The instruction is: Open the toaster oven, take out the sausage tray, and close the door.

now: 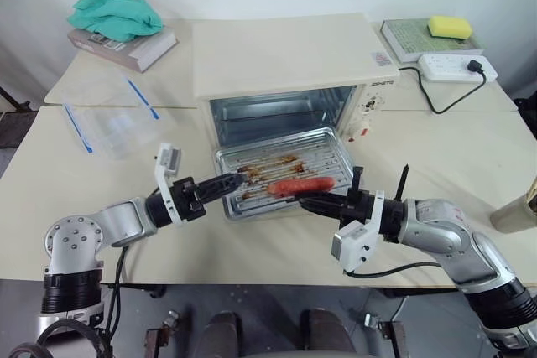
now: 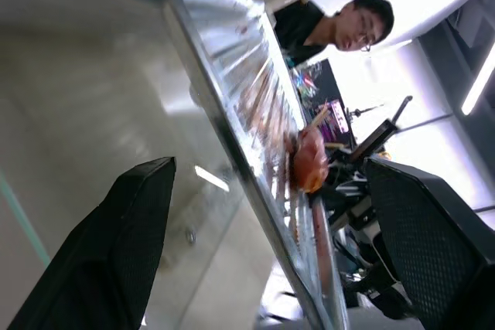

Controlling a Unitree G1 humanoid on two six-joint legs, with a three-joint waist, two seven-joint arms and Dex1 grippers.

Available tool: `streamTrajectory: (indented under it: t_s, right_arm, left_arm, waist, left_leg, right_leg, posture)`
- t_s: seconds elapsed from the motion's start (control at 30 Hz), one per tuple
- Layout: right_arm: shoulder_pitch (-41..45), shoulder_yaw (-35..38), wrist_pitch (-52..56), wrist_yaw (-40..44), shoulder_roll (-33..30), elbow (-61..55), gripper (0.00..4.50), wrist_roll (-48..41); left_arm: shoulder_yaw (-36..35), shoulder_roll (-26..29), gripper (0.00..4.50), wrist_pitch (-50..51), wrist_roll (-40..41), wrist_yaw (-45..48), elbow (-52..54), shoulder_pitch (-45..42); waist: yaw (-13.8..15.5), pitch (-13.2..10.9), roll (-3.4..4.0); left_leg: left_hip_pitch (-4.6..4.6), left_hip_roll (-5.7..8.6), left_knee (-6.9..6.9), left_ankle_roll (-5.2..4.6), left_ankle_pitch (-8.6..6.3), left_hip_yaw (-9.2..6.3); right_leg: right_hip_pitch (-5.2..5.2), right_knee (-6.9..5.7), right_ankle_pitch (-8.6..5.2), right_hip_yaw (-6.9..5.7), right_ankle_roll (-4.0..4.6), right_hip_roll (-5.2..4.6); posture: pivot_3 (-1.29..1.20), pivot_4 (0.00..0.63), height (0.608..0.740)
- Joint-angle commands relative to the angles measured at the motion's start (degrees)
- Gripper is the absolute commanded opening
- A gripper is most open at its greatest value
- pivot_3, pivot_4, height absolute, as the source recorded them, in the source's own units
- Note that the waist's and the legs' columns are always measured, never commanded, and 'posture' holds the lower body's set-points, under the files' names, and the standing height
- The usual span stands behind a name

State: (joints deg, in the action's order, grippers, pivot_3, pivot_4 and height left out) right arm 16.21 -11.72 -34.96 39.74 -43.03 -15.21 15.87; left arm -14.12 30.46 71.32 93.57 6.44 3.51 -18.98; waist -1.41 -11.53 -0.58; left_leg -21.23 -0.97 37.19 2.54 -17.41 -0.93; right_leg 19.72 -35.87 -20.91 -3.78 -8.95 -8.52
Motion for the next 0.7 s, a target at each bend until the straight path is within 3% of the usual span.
streamTrajectory:
  t_s: [0.03,0.17,0.33,0.43,0.7]
  right_arm:
    - [-0.11,0.47,-0.37,0.72,-0.73,-2.39,0.0,-2.68]
    - [0.2,0.99,-0.53,1.17,-1.12,-1.78,0.0,-3.12]
    - [1.0,1.04,-1.22,2.39,-2.26,-0.43,0.0,-5.16]
    - [1.24,1.09,-1.7,3.05,-2.72,-0.15,0.0,-5.68]
    - [1.21,1.55,-0.75,4.15,-2.9,-0.09,0.0,-7.77]
  left_arm:
    - [1.53,-0.67,2.89,-1.67,9.85,-5.76,0.33,1.42]
    - [3.86,-0.16,1.65,-5.35,17.76,-11.91,0.78,2.85]
    - [3.81,-1.0,0.1,-6.41,19.43,-15.09,-0.16,3.16]
    - [4.69,0.13,0.04,-6.64,19.43,-17.73,-0.44,3.44]
    - [2.39,-3.53,0.04,-5.61,19.43,-16.91,-1.15,3.7]
  waist:
    - [0.03,0.0,0.0]
    - [0.11,0.0,0.0]
    - [0.22,0.0,0.0]
    - [0.36,0.0,0.0]
    - [1.13,0.0,0.0]
  left_leg:
    - [0.01,0.0,0.01,0.0,0.0,-0.01]
    - [0.01,0.0,0.06,0.0,0.0,-0.02]
    - [0.02,0.03,0.1,0.0,0.0,0.0]
    - [0.02,0.03,0.11,0.0,0.0,0.0]
    - [0.01,0.04,0.13,0.0,0.0,0.04]
  right_leg:
    - [-0.02,0.0,0.0,0.0,0.0,0.0]
    - [-0.04,0.0,0.0,0.0,0.0,0.0]
    - [-0.08,0.05,0.0,0.02,0.0,0.0]
    - [-0.09,0.08,0.0,0.02,0.0,0.0]
    - [-0.09,0.19,0.0,0.04,0.0,0.01]
  posture:
    - [0.0,0.15,0.74]
    - [0.0,0.15,0.74]
    - [0.0,0.15,0.74]
    - [0.0,0.15,0.74]
    - [0.0,0.15,0.74]
